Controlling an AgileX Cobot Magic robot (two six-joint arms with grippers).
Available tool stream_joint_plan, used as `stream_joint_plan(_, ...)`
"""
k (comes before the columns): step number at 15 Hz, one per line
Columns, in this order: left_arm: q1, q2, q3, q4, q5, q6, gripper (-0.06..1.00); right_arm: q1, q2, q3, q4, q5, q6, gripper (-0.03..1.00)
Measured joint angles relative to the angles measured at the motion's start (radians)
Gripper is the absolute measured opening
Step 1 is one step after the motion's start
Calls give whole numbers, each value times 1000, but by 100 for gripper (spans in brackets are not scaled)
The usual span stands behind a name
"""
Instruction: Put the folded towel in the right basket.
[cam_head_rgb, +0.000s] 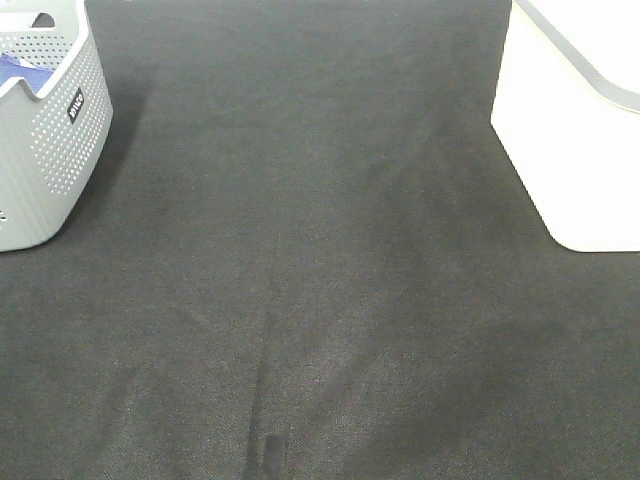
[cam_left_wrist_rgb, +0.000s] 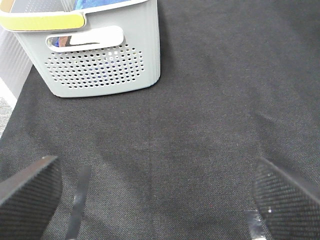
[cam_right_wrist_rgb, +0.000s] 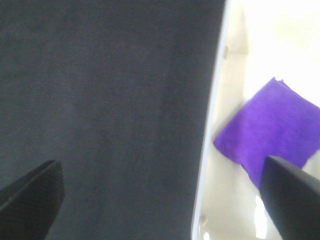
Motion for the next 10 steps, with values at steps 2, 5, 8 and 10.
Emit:
stream_joint_plan(2, 0, 0, 0, 7, 0, 0, 97, 0, -164, 168, 2, -1, 33, 98)
stream_joint_plan(5, 0, 0, 0, 16, 0, 0, 97, 0, -517, 556, 1, -27, 51, 98)
stream_joint_plan(8, 0, 0, 0, 18, 0, 0, 97, 0, -900, 906, 1, -51, 57, 98)
stream_joint_plan(10, 0, 0, 0, 18, 0, 0, 97, 0, -1249, 1171, -3, -59, 68, 98)
